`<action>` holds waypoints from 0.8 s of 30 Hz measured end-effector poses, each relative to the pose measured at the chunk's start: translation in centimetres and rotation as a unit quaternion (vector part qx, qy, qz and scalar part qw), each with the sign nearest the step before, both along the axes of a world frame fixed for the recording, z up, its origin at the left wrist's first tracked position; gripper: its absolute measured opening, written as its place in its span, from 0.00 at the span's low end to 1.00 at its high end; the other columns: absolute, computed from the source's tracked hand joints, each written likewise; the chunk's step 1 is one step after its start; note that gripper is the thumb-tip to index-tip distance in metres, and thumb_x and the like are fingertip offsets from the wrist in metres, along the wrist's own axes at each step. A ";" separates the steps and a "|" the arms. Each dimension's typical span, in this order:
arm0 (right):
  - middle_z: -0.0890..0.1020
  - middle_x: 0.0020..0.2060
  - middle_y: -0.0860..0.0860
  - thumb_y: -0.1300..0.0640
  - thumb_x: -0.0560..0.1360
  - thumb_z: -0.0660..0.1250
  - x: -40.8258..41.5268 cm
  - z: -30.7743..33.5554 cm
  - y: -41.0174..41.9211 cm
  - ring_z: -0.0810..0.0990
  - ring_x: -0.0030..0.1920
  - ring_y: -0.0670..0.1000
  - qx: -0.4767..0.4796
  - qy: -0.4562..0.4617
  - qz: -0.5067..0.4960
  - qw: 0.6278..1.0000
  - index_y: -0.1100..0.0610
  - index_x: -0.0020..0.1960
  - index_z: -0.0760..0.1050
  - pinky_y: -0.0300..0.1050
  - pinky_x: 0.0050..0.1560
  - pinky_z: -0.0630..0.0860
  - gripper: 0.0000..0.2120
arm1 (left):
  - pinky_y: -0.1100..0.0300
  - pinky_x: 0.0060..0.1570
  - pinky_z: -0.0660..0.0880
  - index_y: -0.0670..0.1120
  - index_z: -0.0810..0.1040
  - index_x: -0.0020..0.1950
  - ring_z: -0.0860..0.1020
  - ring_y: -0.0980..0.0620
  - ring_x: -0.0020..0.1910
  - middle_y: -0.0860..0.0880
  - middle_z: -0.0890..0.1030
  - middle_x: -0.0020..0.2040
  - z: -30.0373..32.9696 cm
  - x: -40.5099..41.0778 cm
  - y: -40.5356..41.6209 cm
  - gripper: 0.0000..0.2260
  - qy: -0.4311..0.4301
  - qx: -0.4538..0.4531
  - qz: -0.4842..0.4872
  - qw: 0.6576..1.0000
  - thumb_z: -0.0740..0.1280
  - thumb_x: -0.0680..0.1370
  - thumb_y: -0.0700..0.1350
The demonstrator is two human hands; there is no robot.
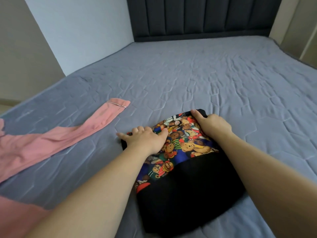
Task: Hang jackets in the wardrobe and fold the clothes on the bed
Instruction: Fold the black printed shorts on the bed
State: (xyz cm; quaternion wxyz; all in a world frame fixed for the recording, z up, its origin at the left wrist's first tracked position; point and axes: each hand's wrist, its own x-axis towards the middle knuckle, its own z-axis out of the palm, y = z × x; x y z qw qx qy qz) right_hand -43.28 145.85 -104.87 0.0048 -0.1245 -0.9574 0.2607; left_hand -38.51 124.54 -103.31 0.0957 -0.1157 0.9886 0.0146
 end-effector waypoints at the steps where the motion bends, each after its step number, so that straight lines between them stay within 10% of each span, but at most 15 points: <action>1: 0.75 0.38 0.51 0.23 0.72 0.46 -0.1 -0.1 0.0 0.74 0.44 0.55 0.000 0.001 0.001 1.000 0.57 0.46 0.73 0.49 0.44 0.69 0.38 | 0.32 0.68 0.55 0.46 0.69 0.72 0.65 0.41 0.71 0.42 0.69 0.71 0.3 -0.7 -0.1 0.41 -0.008 -0.005 -0.018 1.000 0.41 0.74 0.72; 4: 0.77 0.42 0.51 0.24 0.72 0.46 -0.4 -0.4 0.4 0.74 0.45 0.55 -0.008 0.010 0.003 1.000 0.57 0.48 0.74 0.49 0.45 0.70 0.38 | 0.50 0.56 0.69 0.47 0.76 0.65 0.74 0.40 0.62 0.42 0.77 0.64 0.9 -2.8 -0.4 0.38 -0.007 -0.002 -0.066 0.998 0.41 0.74 0.70; 16: 0.78 0.40 0.51 0.26 0.73 0.46 -1.3 -0.9 0.9 0.77 0.45 0.54 -0.069 0.031 0.037 0.996 0.57 0.43 0.73 0.50 0.47 0.71 0.36 | 0.49 0.55 0.68 0.43 0.68 0.54 0.73 0.38 0.58 0.40 0.75 0.58 -0.3 -4.3 0.6 0.09 0.063 0.117 -0.121 0.984 0.49 0.81 0.41; 24: 0.76 0.38 0.51 0.29 0.76 0.48 -2.2 -1.0 0.8 0.77 0.46 0.55 -0.076 -0.001 0.040 0.996 0.55 0.40 0.71 0.52 0.53 0.73 0.31 | 0.55 0.42 0.66 0.44 0.74 0.47 0.71 0.43 0.41 0.45 0.74 0.40 -2.5 -3.9 0.5 0.18 0.166 0.042 -0.102 0.980 0.47 0.81 0.50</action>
